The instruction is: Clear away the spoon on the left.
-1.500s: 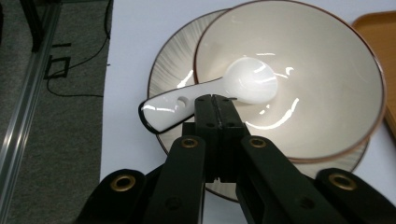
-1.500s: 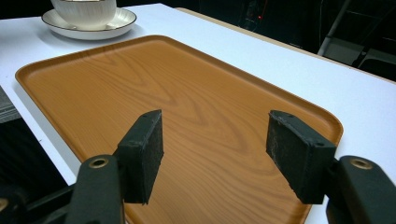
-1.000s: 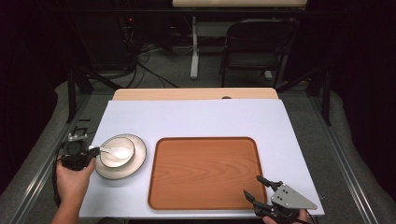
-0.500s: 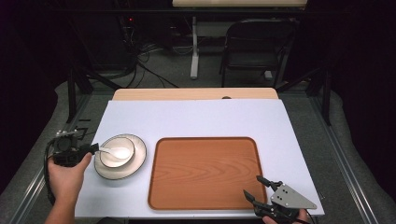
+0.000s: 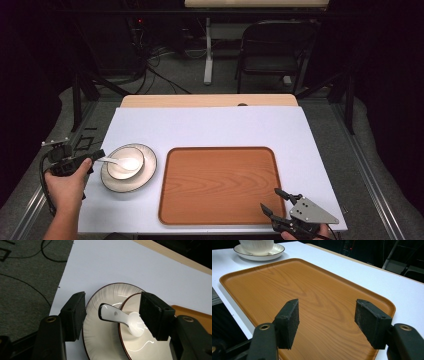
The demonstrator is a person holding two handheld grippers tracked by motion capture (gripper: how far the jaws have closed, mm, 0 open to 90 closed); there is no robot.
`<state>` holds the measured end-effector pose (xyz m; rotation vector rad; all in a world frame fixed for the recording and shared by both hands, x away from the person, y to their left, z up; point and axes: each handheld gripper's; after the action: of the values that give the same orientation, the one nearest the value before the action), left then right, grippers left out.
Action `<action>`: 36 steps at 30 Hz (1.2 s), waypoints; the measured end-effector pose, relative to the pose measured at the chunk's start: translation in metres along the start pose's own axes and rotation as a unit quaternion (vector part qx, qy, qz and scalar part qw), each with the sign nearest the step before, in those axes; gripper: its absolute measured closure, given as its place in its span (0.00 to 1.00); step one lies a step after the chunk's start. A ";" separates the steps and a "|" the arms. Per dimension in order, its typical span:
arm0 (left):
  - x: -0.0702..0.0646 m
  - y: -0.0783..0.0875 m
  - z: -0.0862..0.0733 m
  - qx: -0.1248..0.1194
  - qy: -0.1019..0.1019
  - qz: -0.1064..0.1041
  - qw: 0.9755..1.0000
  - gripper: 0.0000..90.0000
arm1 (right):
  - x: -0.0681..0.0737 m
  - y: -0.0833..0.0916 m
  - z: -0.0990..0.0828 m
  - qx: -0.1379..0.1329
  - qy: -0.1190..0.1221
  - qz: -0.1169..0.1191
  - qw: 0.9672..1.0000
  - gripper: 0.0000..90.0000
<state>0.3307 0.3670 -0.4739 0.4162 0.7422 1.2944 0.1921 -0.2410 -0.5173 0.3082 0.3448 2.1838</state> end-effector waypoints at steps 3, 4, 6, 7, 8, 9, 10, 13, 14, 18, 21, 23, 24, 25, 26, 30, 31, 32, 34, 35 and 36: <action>0.003 -0.005 -0.003 0.003 0.009 -0.001 1.000 0.43 | 0.000 0.000 0.000 0.000 0.000 0.000 1.000 0.40; 0.003 -0.006 -0.004 0.002 0.015 -0.001 1.000 0.43 | 0.000 0.000 0.000 0.000 0.000 0.000 1.000 0.40; 0.004 -0.009 -0.006 0.002 0.021 -0.005 1.000 0.43 | 0.000 0.000 0.000 0.000 0.000 0.000 1.000 0.40; 0.004 -0.010 -0.007 0.003 0.023 -0.007 1.000 0.43 | 0.000 0.000 0.000 0.000 0.000 0.000 1.000 0.40; 0.004 -0.012 -0.009 0.004 0.025 -0.009 1.000 0.43 | 0.000 0.000 0.000 0.000 0.000 0.000 1.000 0.40; 0.004 -0.014 -0.010 0.003 0.028 -0.009 1.000 0.43 | 0.000 0.000 0.000 0.000 0.000 0.000 1.000 0.40; 0.004 -0.015 -0.011 0.004 0.030 -0.010 1.000 0.43 | 0.000 0.000 0.000 0.000 0.000 0.000 1.000 0.40; 0.004 -0.019 -0.014 0.001 0.037 -0.015 0.999 0.44 | 0.000 0.000 0.000 0.000 0.001 0.000 1.000 0.40; 0.004 -0.020 -0.015 0.001 0.036 -0.016 0.999 0.44 | 0.000 0.000 0.000 0.000 0.000 0.000 1.000 0.40; 0.002 -0.026 -0.018 -0.005 0.042 -0.023 0.999 0.46 | 0.000 0.000 0.000 0.001 0.001 0.000 1.000 0.40; 0.000 -0.031 -0.020 -0.007 0.049 -0.026 0.998 0.47 | 0.000 0.000 0.000 0.001 0.001 0.000 1.000 0.40; -0.001 -0.034 -0.022 -0.008 0.050 -0.027 0.998 0.48 | 0.000 0.000 0.000 0.000 0.001 0.000 1.000 0.40; -0.002 -0.035 -0.023 -0.010 0.049 -0.028 0.998 0.49 | 0.000 0.000 0.000 0.001 0.001 0.000 1.000 0.40; -0.002 -0.036 -0.024 -0.008 0.048 -0.030 0.998 0.51 | 0.000 0.000 0.000 0.001 0.001 0.000 1.000 0.40; -0.003 -0.037 -0.024 -0.009 0.047 -0.030 0.998 0.52 | 0.000 0.000 0.000 0.001 0.001 0.000 1.000 0.40; -0.005 -0.040 -0.027 -0.018 0.045 -0.027 0.998 0.59 | 0.000 0.001 0.000 0.001 0.002 0.000 1.000 0.40; -0.005 -0.040 -0.027 -0.020 0.045 -0.027 0.998 0.60 | 0.000 0.001 0.000 0.001 0.001 0.000 1.000 0.40; -0.005 -0.040 -0.027 -0.024 0.044 -0.026 0.998 0.63 | 0.000 0.000 0.000 0.001 0.002 0.000 1.000 0.40; -0.005 -0.040 -0.028 -0.030 0.042 -0.026 0.998 0.65 | 0.000 0.000 0.000 0.001 0.001 0.000 1.000 0.40; -0.006 -0.040 -0.028 -0.031 0.040 -0.025 0.998 0.69 | 0.000 0.000 0.000 0.001 0.002 0.000 1.000 0.40; -0.006 -0.040 -0.028 -0.033 0.039 -0.024 0.998 0.69 | 0.000 0.000 0.000 0.001 0.002 0.000 1.000 0.40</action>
<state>0.3388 0.3477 -0.5186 0.2949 0.7674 1.2924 0.1919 -0.2415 -0.5174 0.3060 0.3498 2.1846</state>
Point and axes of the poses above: each handheld gripper's, and its own axes: y roughly backward along the jaws, z roughly out of its top, x roughly to its left, and after that the axes turned 12 degrees about -y, right-handed
